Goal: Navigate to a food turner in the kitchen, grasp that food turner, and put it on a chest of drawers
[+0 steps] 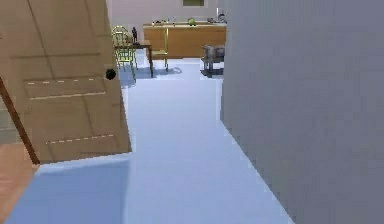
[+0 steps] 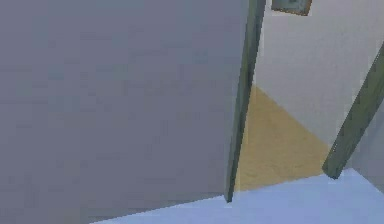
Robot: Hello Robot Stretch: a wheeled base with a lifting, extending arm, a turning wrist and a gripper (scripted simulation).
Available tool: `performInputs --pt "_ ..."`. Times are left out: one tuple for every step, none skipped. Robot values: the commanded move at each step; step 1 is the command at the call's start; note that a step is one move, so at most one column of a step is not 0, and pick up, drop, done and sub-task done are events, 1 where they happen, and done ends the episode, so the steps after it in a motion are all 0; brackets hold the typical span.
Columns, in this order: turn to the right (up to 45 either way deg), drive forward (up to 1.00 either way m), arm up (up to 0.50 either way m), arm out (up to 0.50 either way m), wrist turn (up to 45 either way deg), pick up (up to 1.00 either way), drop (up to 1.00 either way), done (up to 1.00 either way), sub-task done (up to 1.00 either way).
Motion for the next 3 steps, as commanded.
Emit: performInputs --pt "0.0 1.0 0.0 0.0 0.0 0.0 0.0 0.0 0.0" --pt "0.0 1.0 0.0 0.0 0.0 0.0 0.0 0.0 0.0" --pt "0.0 1.0 0.0 0.0 0.0 0.0 0.0 0.0 0.0"
